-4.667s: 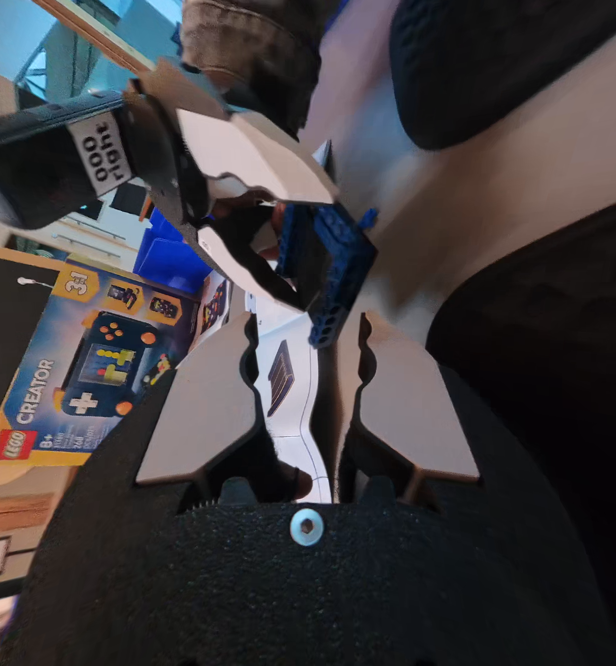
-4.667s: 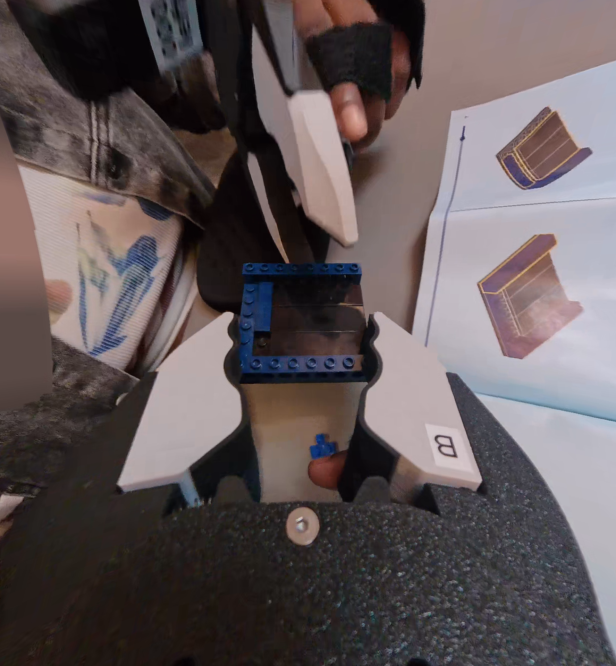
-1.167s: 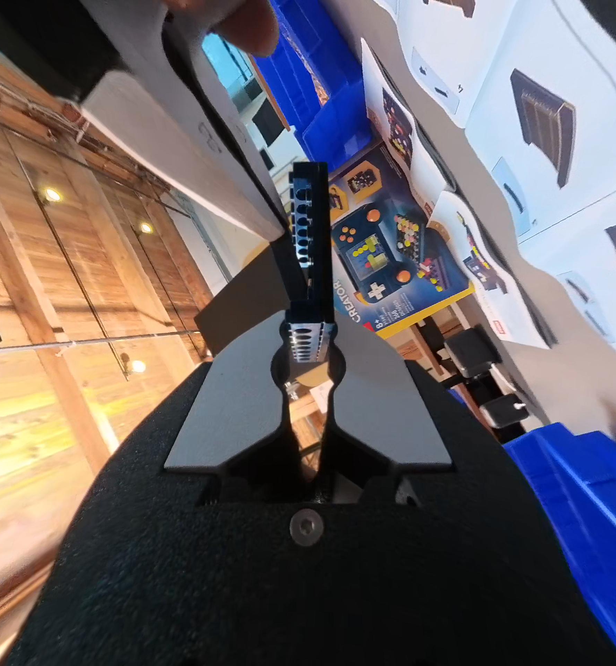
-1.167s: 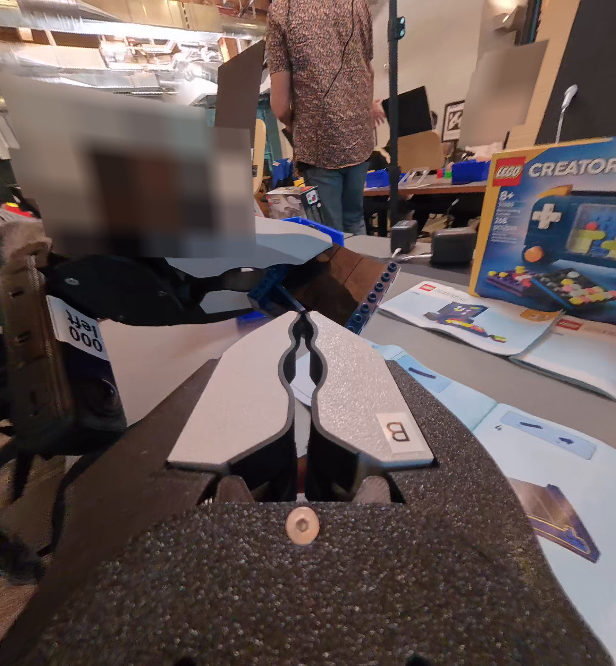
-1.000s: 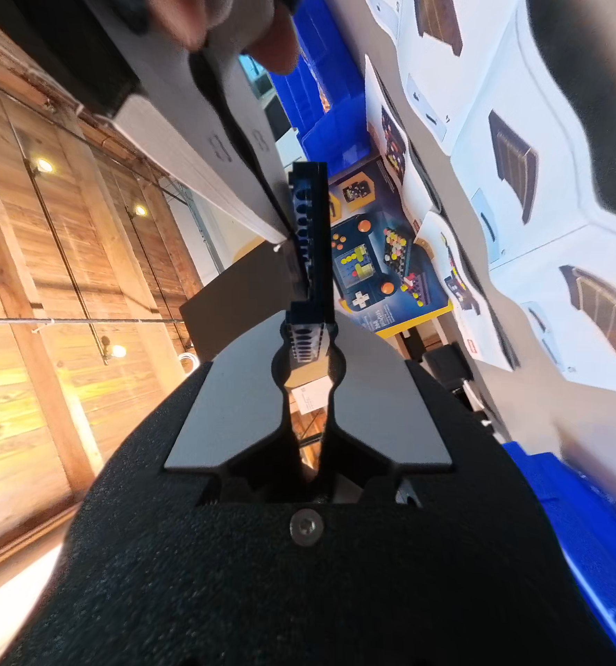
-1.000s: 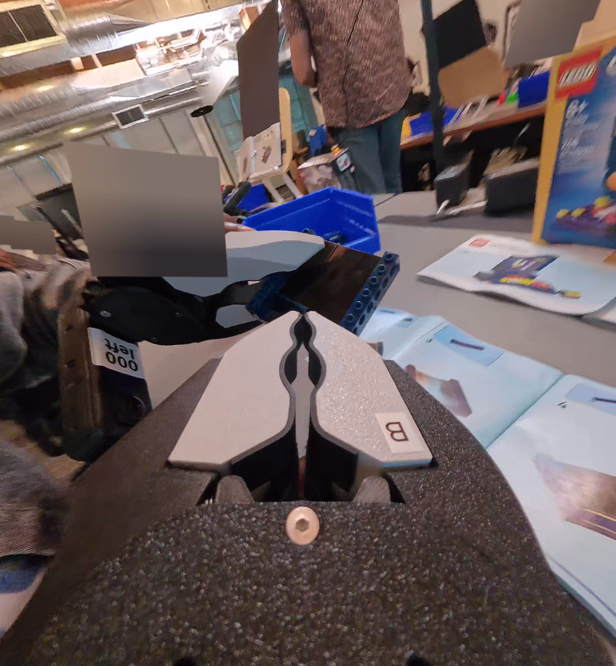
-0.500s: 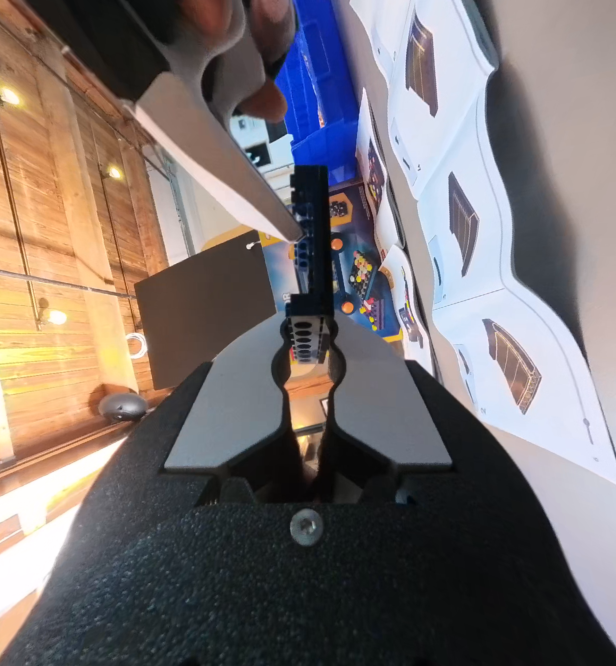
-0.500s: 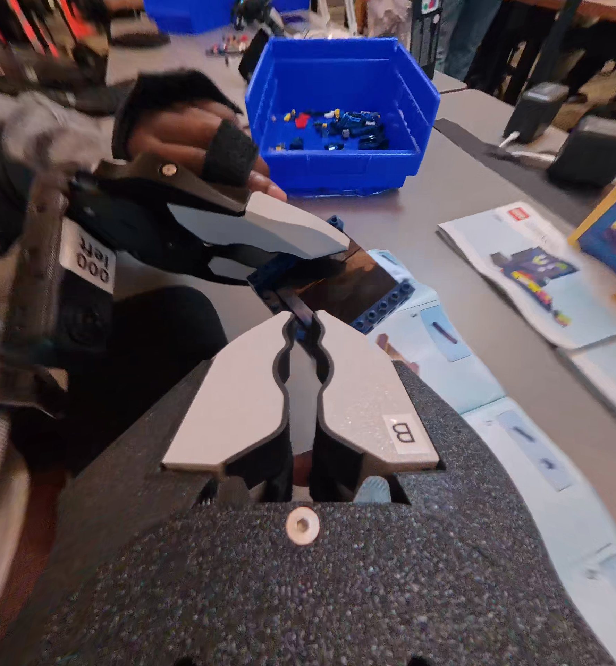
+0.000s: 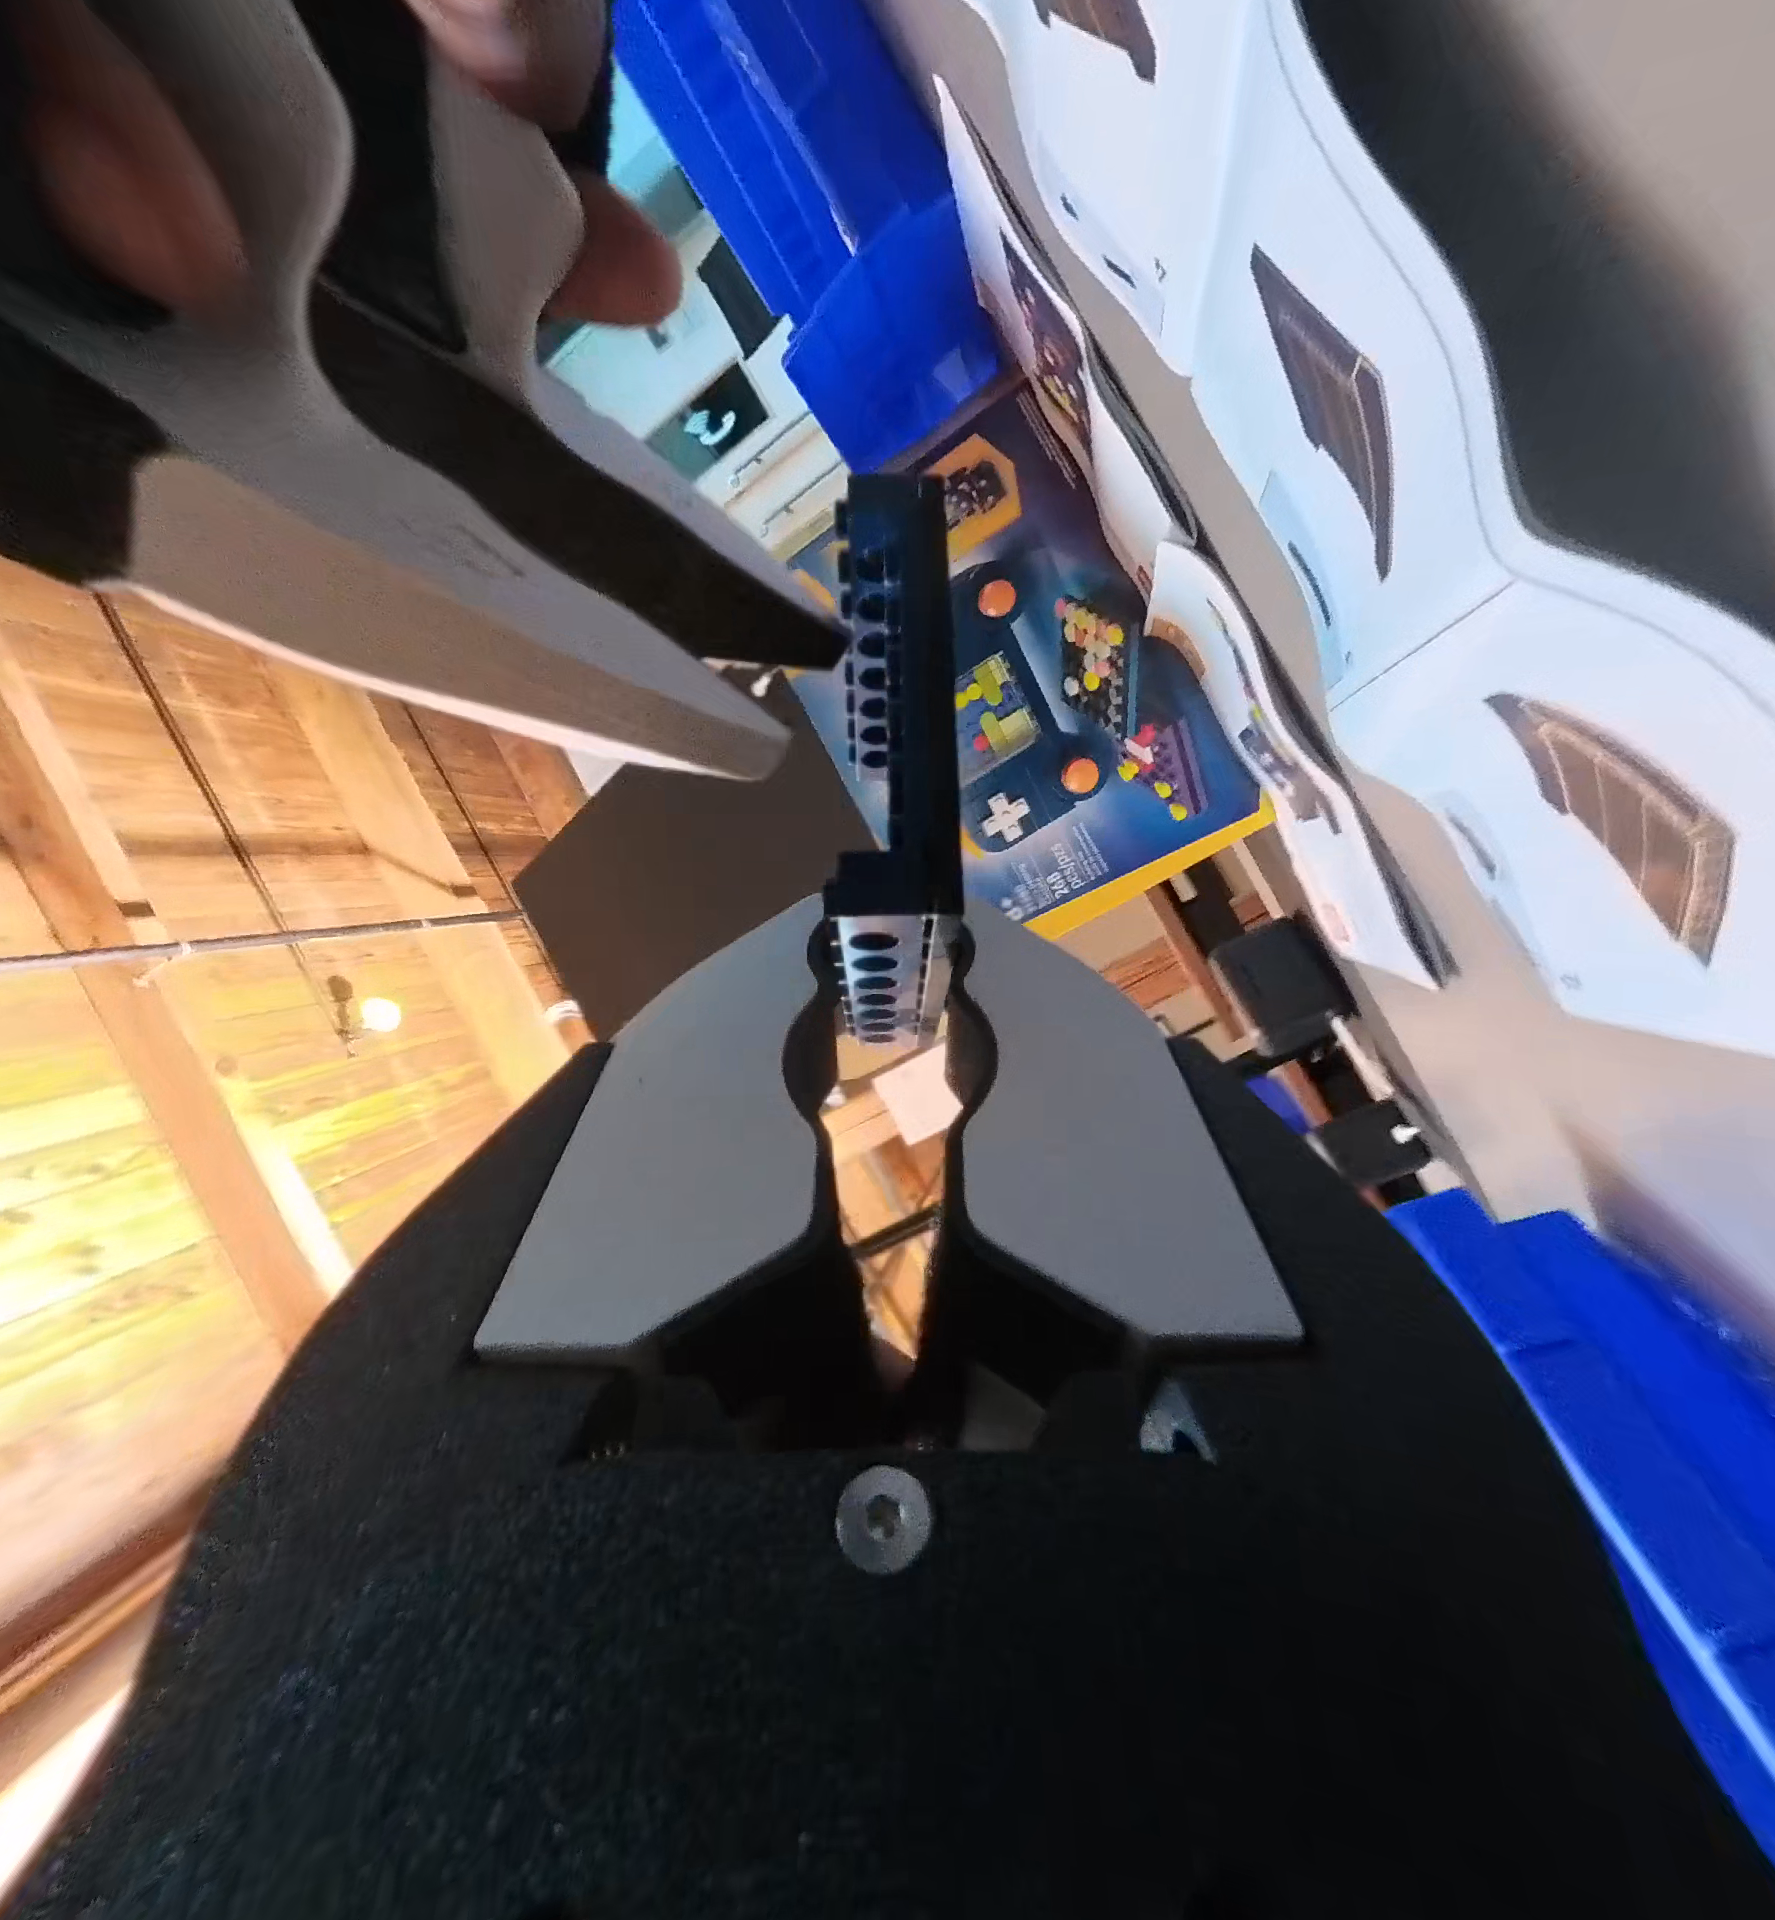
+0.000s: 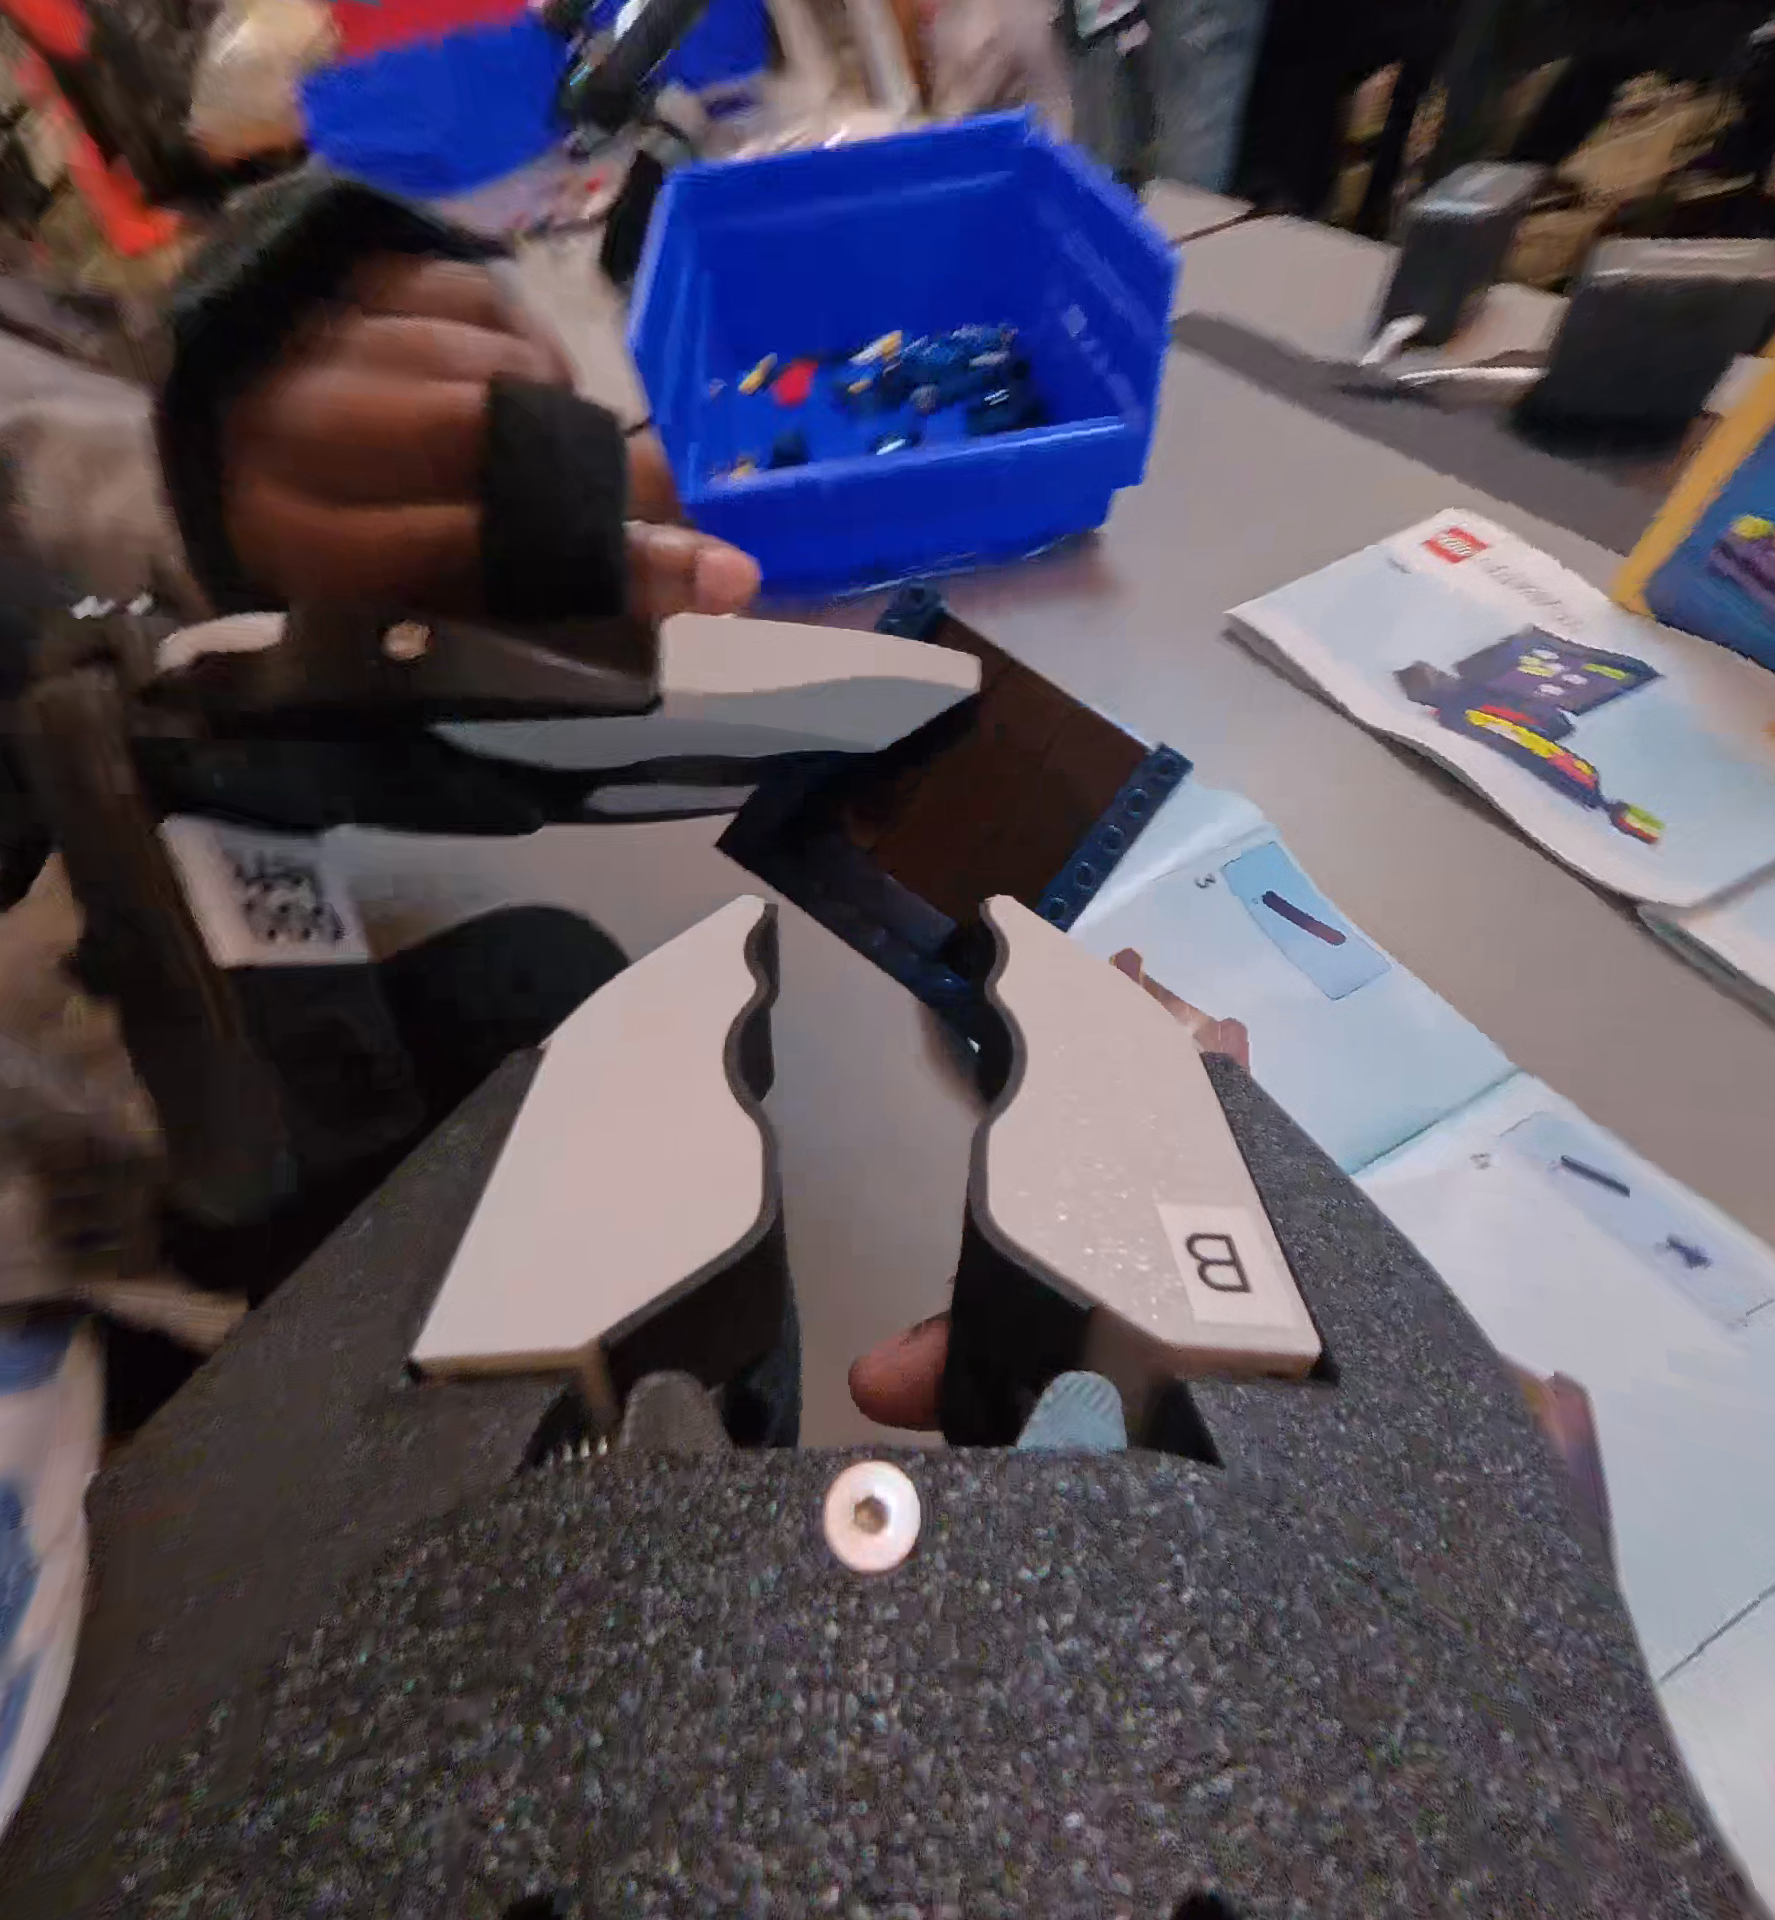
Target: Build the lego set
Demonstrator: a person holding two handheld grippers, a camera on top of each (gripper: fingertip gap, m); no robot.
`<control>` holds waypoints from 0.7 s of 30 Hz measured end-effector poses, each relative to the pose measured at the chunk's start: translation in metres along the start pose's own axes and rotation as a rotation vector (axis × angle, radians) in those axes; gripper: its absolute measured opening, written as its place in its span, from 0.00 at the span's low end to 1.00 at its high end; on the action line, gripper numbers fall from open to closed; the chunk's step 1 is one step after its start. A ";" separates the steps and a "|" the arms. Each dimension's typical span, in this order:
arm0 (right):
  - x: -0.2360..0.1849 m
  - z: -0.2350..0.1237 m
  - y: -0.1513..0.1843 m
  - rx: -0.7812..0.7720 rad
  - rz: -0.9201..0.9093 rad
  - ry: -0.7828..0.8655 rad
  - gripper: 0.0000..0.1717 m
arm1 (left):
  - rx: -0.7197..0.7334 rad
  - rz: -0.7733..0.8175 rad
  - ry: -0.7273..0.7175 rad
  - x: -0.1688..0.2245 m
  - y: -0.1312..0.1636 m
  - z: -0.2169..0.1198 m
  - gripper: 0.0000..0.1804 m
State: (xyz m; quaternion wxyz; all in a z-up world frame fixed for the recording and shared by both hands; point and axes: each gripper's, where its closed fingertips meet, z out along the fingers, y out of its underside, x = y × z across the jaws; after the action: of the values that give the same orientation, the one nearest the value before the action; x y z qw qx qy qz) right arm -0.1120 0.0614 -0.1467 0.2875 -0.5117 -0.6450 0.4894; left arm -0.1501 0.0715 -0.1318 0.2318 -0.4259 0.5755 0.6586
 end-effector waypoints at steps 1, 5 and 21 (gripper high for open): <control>0.001 0.001 0.001 0.027 0.023 0.035 0.20 | -0.011 0.037 -0.002 -0.002 0.001 0.001 0.09; 0.002 0.001 -0.004 0.129 0.108 0.119 0.19 | -0.016 0.171 -0.022 -0.014 0.004 0.004 0.09; 0.014 -0.033 -0.046 0.626 0.361 0.114 0.15 | 0.060 0.677 -0.030 -0.084 0.006 0.023 0.09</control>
State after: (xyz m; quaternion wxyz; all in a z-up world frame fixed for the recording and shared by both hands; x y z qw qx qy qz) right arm -0.1052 0.0854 -0.0947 0.3747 -0.5311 -0.3460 0.6766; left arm -0.1171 0.1081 -0.0595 0.0207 -0.1940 0.6999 0.6870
